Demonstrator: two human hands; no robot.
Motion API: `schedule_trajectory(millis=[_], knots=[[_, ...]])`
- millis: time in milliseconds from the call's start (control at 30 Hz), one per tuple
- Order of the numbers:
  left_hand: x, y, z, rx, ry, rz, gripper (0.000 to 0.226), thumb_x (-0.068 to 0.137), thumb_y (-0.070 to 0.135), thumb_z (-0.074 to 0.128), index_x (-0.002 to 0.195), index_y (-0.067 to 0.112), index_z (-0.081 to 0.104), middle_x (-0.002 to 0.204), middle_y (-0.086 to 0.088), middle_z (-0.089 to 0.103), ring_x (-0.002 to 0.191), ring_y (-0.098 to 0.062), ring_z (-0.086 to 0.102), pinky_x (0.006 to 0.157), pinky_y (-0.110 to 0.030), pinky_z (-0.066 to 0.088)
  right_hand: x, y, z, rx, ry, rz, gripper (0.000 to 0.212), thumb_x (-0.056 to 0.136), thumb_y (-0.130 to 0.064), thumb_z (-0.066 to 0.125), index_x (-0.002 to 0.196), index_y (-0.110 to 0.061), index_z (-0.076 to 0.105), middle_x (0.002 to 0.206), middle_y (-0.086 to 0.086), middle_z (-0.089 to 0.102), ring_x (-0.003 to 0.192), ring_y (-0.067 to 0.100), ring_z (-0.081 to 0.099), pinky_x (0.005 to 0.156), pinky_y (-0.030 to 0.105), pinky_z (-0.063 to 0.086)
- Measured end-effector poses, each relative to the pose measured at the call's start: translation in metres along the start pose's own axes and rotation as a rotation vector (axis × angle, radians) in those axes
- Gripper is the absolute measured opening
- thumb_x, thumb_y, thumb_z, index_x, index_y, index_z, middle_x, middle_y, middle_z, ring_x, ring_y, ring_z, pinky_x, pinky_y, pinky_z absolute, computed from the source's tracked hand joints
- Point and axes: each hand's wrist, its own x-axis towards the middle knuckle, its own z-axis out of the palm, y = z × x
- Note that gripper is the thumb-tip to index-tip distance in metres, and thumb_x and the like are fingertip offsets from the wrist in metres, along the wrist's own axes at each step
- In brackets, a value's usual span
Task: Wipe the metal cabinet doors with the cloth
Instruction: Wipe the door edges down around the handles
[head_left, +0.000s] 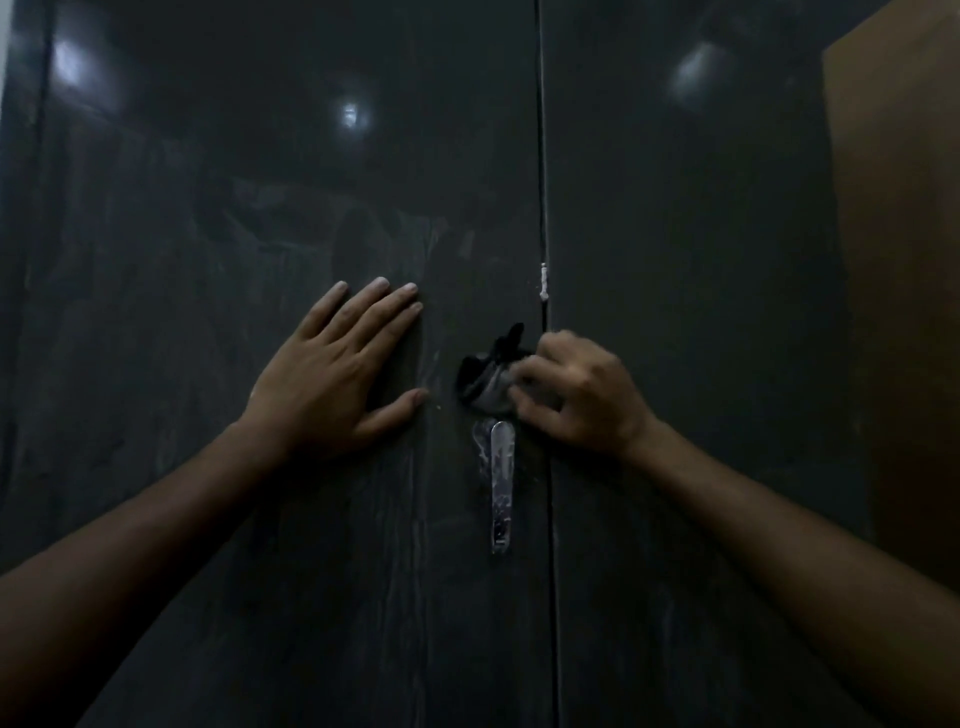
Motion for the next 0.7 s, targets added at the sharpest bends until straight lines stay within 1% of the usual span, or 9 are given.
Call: schedule_trajectory(millis=[100,200,267,400,467,533,600,633,700], knots=[[0.0,0.0,0.002,-0.002,0.011,-0.004,0.09,0.101,0.072,0.033,0.165,0.01,0.027,0.173,-0.007,0.024,0.162,-0.025,0.016,0.131,-0.052,0.015,0.037,0.023,-0.005,-0.019,0.185,0.259,0.022,0.095,-0.034,0.062,0.098,-0.013,0.069,0.088,0.007,0.055,0.081,0.023,0.056,0.064,0.042,0.052],[0.0,0.0,0.002,-0.033,0.047,-0.033,0.089,0.101,0.068,0.038,0.164,0.007,0.029,0.172,-0.011,0.027,0.161,-0.027,0.02,0.132,-0.05,0.015,0.073,0.005,0.008,0.025,0.315,0.471,0.023,0.096,-0.037,0.061,0.103,-0.017,0.068,0.091,0.006,0.055,0.085,0.024,0.058,0.068,0.04,0.052],[-0.001,0.001,0.0,-0.096,0.093,-0.074,0.086,0.1,0.064,0.042,0.162,0.005,0.032,0.168,-0.014,0.033,0.158,-0.031,0.028,0.131,-0.049,0.019,0.069,-0.016,0.015,0.083,0.243,0.366,0.022,0.095,-0.037,0.062,0.102,-0.017,0.068,0.091,0.005,0.054,0.083,0.023,0.056,0.068,0.038,0.051],[-0.011,-0.013,-0.011,-0.237,0.135,-0.132,0.077,0.098,0.058,0.047,0.156,0.007,0.041,0.159,-0.014,0.041,0.148,-0.033,0.039,0.126,-0.047,0.029,0.044,-0.009,0.003,0.015,-0.028,-0.096,0.022,0.093,-0.035,0.065,0.092,-0.013,0.068,0.085,0.006,0.053,0.074,0.021,0.052,0.06,0.037,0.047],[-0.022,-0.03,-0.018,-0.198,0.13,-0.13,0.075,0.098,0.057,0.048,0.153,0.007,0.045,0.157,-0.015,0.043,0.145,-0.034,0.041,0.124,-0.049,0.03,0.064,0.004,0.002,-0.044,0.052,-0.009,0.022,0.093,-0.034,0.062,0.091,-0.013,0.066,0.085,0.008,0.055,0.074,0.024,0.054,0.062,0.04,0.05],[-0.036,-0.048,-0.023,-0.14,0.117,-0.143,0.074,0.098,0.058,0.047,0.151,0.006,0.046,0.156,-0.016,0.044,0.144,-0.036,0.042,0.125,-0.05,0.029,0.106,0.004,0.005,-0.037,0.252,0.302,0.025,0.095,-0.037,0.059,0.096,-0.013,0.066,0.088,0.011,0.056,0.081,0.03,0.058,0.066,0.044,0.053],[-0.05,-0.066,-0.027,-0.099,0.11,-0.182,0.075,0.097,0.058,0.047,0.15,0.006,0.048,0.156,-0.016,0.044,0.145,-0.037,0.042,0.126,-0.051,0.026,0.141,-0.013,0.014,0.01,0.34,0.538,0.028,0.097,-0.04,0.056,0.102,-0.015,0.065,0.094,0.012,0.057,0.088,0.032,0.06,0.072,0.044,0.054],[-0.057,-0.073,-0.028,-0.086,0.113,-0.207,0.075,0.097,0.059,0.047,0.15,0.005,0.048,0.156,-0.016,0.044,0.146,-0.038,0.042,0.126,-0.051,0.026,0.15,-0.027,0.02,0.033,0.346,0.534,0.027,0.097,-0.041,0.056,0.103,-0.016,0.065,0.094,0.01,0.057,0.088,0.031,0.061,0.072,0.041,0.054],[-0.068,-0.083,-0.03,-0.072,0.117,-0.236,0.076,0.097,0.059,0.046,0.151,0.005,0.048,0.158,-0.016,0.043,0.148,-0.038,0.039,0.127,-0.051,0.024,0.144,-0.061,0.03,0.09,0.254,0.291,0.023,0.094,-0.039,0.061,0.098,-0.017,0.065,0.091,0.007,0.056,0.083,0.028,0.059,0.069,0.036,0.049]])
